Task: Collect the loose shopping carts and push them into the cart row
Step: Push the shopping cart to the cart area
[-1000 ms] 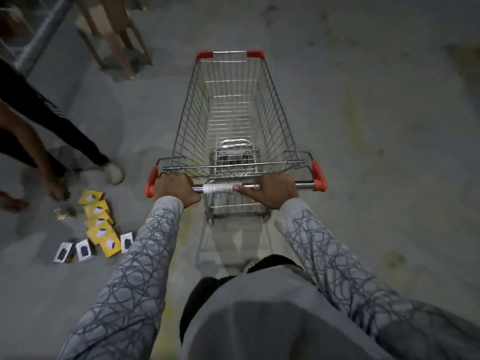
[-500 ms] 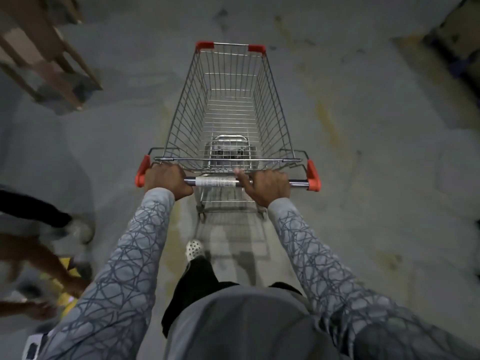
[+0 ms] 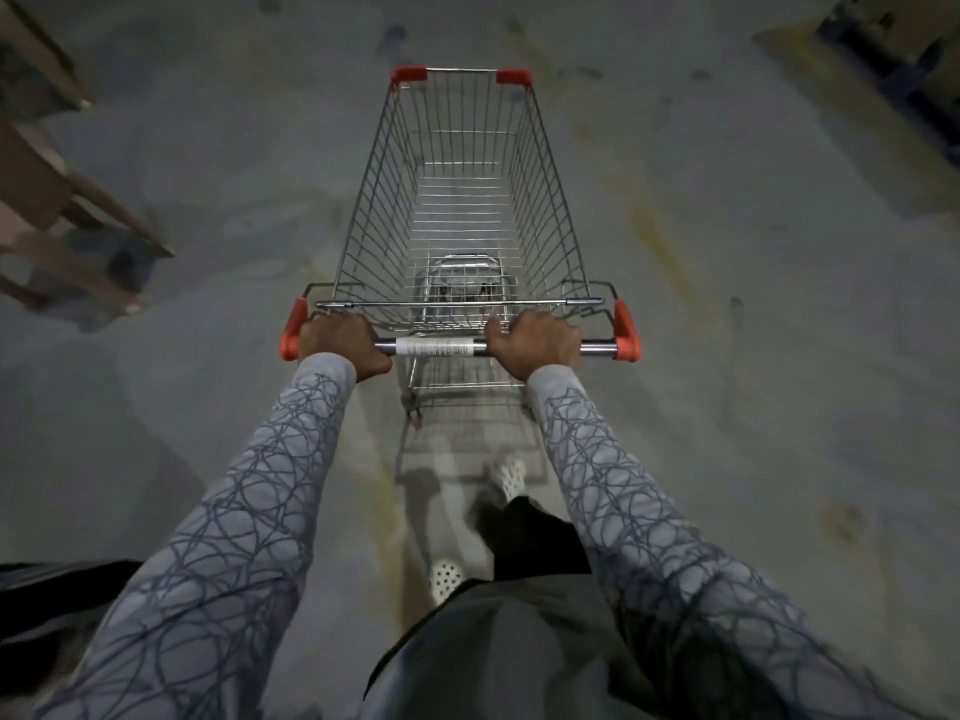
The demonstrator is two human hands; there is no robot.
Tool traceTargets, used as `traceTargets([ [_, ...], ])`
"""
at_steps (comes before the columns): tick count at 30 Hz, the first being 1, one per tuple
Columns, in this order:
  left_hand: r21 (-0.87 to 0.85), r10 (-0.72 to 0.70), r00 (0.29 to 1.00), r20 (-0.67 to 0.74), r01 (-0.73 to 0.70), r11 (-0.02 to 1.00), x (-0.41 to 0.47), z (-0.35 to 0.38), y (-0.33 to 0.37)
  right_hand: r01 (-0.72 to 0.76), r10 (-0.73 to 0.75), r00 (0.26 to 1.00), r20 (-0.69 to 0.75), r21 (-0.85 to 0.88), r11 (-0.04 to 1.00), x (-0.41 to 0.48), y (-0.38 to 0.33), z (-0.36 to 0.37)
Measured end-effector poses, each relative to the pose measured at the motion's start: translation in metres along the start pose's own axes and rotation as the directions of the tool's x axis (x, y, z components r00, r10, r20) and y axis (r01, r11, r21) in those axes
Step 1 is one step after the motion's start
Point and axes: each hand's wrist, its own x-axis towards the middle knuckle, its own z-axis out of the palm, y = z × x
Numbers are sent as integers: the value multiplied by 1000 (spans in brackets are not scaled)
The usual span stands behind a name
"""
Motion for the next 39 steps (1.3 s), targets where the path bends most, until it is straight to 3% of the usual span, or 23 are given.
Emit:
traceTargets([
  [12,-99,-62,989,-132,49,994,248,-106,-78,-16,17,1000,-19,60,998,287,-115,-44],
  [21,-309,-54,991,-121,14,951,416,-175,-125,67,-59,991,119,-64,996,483,-184,-82],
  [29,-202,-121,974,-191,82,976,590,-235,-224,37,-34,974,226,-10,999,649,-306,-104],
  [36,-94,40,996,-76,-47,995,753,-296,-325,14,-15,929,370,4,1000,772,-411,-122],
  [39,-57,81,995,-52,-84,995,820,-314,-359,-6,-1,941,338,20,1000,813,-446,-130],
])
